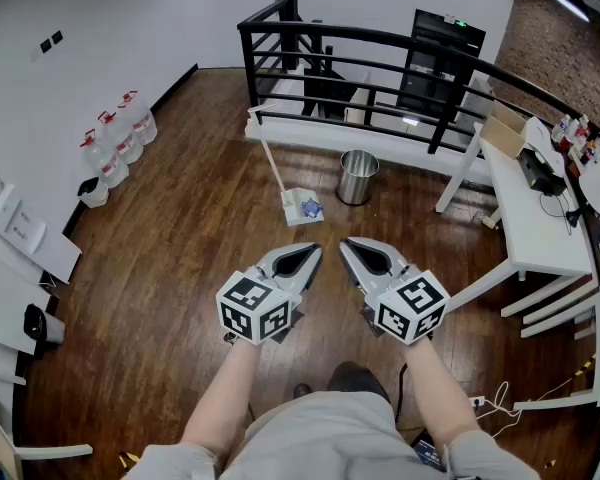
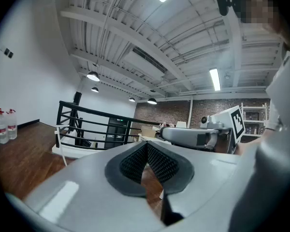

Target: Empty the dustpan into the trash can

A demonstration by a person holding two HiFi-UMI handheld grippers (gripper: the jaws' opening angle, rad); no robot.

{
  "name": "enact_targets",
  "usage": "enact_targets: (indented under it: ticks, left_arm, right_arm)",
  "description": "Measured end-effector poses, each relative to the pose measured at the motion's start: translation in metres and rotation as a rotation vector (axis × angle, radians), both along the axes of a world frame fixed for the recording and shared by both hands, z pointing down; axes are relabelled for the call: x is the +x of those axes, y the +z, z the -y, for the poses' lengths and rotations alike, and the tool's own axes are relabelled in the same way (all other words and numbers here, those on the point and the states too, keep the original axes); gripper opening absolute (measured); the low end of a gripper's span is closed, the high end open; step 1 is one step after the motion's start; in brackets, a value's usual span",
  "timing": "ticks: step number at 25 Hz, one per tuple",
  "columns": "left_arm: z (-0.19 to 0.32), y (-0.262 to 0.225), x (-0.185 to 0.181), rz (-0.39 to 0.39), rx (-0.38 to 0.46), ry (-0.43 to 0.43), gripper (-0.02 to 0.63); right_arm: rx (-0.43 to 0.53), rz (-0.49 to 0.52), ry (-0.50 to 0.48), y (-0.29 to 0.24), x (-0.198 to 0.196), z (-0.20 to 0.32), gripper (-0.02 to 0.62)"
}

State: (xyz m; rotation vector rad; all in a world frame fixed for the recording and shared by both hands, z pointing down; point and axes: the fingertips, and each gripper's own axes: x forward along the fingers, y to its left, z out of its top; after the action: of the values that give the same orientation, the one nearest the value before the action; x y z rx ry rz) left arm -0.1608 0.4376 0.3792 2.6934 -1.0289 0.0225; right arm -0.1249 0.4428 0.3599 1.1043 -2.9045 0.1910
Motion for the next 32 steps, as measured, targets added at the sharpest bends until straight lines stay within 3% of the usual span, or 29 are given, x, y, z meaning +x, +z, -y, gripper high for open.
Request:
enact_targets:
  ticks: [9, 22, 32]
  left_arm:
    - [0.057, 0.016, -0.013, 0.006, -0.017, -0.013, 0.002]
    - [0.248, 0.026, 0.006, 0.036, -0.043, -0.070, 0.002]
    - [0.355, 0.035, -0.013, 0.030, -0.067, -0.123, 0.002]
  right_arm:
    - [-0.004, 0.001, -0.022, 0.011, -0.016, 0.058, -0.002]
    - [-0.016, 0.065, -0.050, 0.006, 0.010, 0.256, -0.002]
    - [-0.029, 0.045, -0.079, 0.012, -0.006, 0.359, -0.002]
